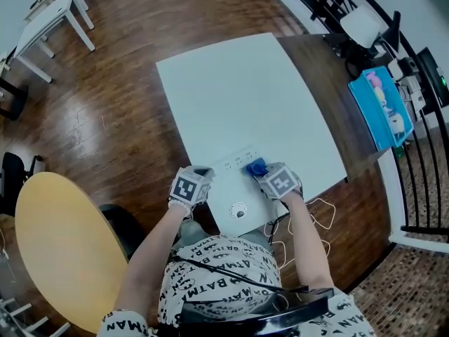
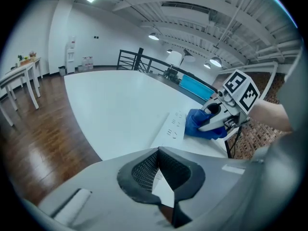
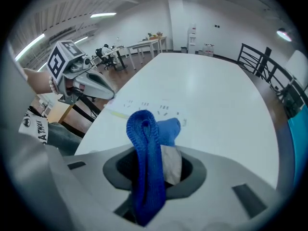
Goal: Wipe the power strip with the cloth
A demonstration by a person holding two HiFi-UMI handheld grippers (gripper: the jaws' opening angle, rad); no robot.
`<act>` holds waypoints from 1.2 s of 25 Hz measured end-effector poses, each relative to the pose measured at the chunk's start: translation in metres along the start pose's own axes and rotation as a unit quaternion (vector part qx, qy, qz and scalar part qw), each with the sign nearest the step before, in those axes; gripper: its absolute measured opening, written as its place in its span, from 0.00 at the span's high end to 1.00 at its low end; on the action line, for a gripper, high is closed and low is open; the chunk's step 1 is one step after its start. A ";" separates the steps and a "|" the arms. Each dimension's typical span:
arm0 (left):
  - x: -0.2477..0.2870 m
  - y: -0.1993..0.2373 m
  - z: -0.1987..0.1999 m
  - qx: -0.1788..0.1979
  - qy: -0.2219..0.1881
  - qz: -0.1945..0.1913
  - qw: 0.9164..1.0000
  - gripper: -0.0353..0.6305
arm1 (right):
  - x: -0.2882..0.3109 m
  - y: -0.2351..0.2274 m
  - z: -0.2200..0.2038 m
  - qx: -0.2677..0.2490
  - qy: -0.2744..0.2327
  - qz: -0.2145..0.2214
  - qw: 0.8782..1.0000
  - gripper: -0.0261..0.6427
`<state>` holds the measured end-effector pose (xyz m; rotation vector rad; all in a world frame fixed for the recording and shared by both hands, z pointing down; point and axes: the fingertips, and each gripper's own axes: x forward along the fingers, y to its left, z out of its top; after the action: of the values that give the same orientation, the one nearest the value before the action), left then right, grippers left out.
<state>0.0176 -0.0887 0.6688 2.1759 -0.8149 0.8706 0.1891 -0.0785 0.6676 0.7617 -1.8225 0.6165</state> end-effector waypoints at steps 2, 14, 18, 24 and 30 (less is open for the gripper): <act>0.000 -0.004 0.004 0.012 0.004 0.008 1.000 0.95 | -0.002 -0.022 -0.006 0.001 0.006 -0.011 1.000 0.77; -0.003 -0.006 0.012 0.023 0.014 0.030 0.999 0.95 | -0.001 -0.099 0.033 0.012 -0.006 -0.033 0.999 0.77; -0.004 -0.006 0.012 0.011 0.010 0.032 0.999 0.95 | 0.008 -0.087 0.042 -0.020 0.010 -0.025 0.999 0.77; -0.002 -0.002 0.005 0.017 0.012 0.041 0.999 0.95 | -0.004 -0.069 0.018 -0.019 0.019 -0.022 0.999 0.77; -0.004 -0.004 0.009 0.013 0.010 0.033 0.999 0.95 | -0.018 -0.045 -0.019 0.006 0.005 -0.008 1.000 0.77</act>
<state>0.0211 -0.0921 0.6597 2.1712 -0.8741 0.9390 0.2390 -0.0907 0.6601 0.7793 -1.8031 0.6196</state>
